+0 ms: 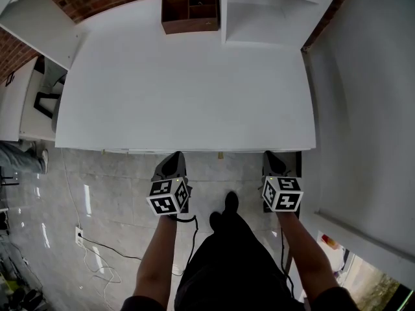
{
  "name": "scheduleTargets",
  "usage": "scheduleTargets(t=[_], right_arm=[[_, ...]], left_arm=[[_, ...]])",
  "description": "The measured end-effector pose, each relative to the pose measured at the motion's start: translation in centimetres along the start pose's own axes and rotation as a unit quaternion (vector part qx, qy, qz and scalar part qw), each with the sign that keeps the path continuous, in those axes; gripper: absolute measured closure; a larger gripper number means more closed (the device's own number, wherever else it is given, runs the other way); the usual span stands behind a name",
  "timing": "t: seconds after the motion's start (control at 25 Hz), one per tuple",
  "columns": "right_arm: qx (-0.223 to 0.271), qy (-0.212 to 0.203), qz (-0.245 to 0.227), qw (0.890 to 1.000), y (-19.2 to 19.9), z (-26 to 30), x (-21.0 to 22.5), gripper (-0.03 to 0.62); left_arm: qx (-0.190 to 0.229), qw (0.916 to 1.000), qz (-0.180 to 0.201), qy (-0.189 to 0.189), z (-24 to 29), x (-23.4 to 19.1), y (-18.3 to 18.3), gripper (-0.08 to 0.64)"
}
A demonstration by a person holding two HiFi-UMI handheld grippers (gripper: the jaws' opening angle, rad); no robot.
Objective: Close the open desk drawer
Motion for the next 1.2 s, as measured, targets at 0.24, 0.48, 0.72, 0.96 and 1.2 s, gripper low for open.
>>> scheduleTargets(t=[0.24,0.48,0.72,0.96,1.2], right_arm=[[-0.001,0.002,-0.011,1.000,-0.3,0.6,0.2,0.588],[0.003,-0.002,-0.013,1.000,-0.4,0.8,0.3,0.588],[0.006,-0.007,-0.017,1.000,-0.7,0.3,-0.2,0.588],[0.026,-0.009,-0.020,0.999,-1.0,-1.7,-1.1,0.588],[0.048,-0.005,-0.012,0.999,-0.9,-4.7,-1.6,0.588]], left_arm=[[0.007,0.9999,-0.008,-0.005,0.6,0.0,-0.3,0.551],[0.011,0.9999,-0.006,-0.006,0.7,0.0,-0.3,0.551],[0.015,0.9998,-0.013,0.001,-0.1,0.1,0.0,0.551],[0.021,0.9995,0.023,0.011,-2.2,0.8,0.0,0.551],[0.037,0.9984,0.041,0.013,-5.3,1.0,0.2,0.551]])
Point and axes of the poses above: the fingertips, and each gripper's own axes: z forward along the fingers, x to its right, y out of its underside, the point moved 7 cm from there along -z, backward along the fingers, and after that the axes turned 15 degrees about -z, right-handed, at the moved point
